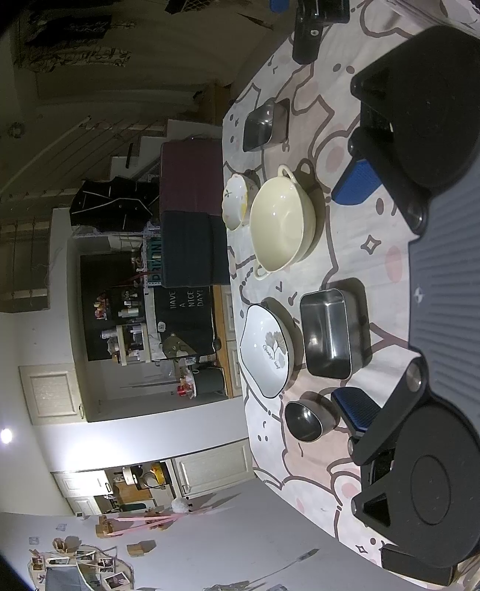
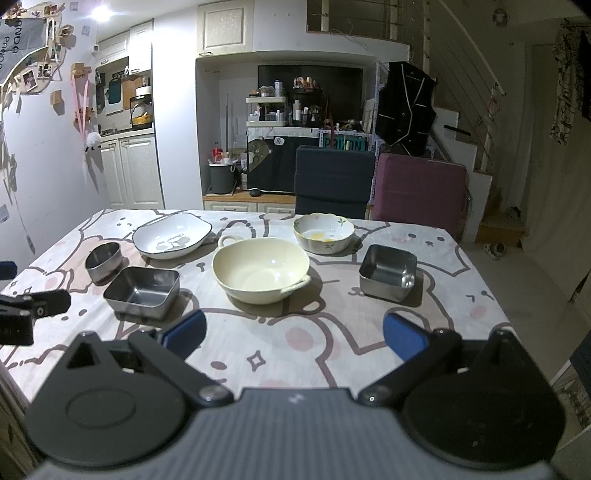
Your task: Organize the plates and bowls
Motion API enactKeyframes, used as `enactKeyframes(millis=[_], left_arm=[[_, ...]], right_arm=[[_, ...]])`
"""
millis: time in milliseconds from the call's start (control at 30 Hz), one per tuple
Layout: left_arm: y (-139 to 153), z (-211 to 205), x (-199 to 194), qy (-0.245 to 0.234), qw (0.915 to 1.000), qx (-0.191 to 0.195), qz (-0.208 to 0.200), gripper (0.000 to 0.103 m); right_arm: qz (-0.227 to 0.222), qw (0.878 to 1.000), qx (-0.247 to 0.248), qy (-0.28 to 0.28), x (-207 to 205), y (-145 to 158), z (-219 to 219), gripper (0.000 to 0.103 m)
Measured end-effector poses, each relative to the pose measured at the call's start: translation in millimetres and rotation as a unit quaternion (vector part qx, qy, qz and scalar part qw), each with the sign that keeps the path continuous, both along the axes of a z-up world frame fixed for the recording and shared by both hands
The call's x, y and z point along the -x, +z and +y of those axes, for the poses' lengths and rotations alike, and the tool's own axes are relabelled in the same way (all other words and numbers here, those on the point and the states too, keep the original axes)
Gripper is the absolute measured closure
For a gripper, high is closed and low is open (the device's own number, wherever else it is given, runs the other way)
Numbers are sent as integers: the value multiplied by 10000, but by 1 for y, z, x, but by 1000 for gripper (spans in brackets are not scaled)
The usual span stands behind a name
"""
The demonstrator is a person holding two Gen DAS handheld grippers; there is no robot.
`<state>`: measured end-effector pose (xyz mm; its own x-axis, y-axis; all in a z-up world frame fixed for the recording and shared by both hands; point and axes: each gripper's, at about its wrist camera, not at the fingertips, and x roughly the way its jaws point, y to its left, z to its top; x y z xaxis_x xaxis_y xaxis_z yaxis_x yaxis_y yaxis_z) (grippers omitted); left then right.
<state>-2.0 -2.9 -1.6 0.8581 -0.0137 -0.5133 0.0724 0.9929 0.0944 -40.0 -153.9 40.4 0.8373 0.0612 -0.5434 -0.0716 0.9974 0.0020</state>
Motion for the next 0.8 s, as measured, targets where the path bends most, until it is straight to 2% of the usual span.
enactKeyframes(millis=[800], left_arm=[[-1, -6, 3, 8, 10000, 27, 6, 0]], right_arm=[[8, 10000, 1, 22, 0, -1, 1, 0]])
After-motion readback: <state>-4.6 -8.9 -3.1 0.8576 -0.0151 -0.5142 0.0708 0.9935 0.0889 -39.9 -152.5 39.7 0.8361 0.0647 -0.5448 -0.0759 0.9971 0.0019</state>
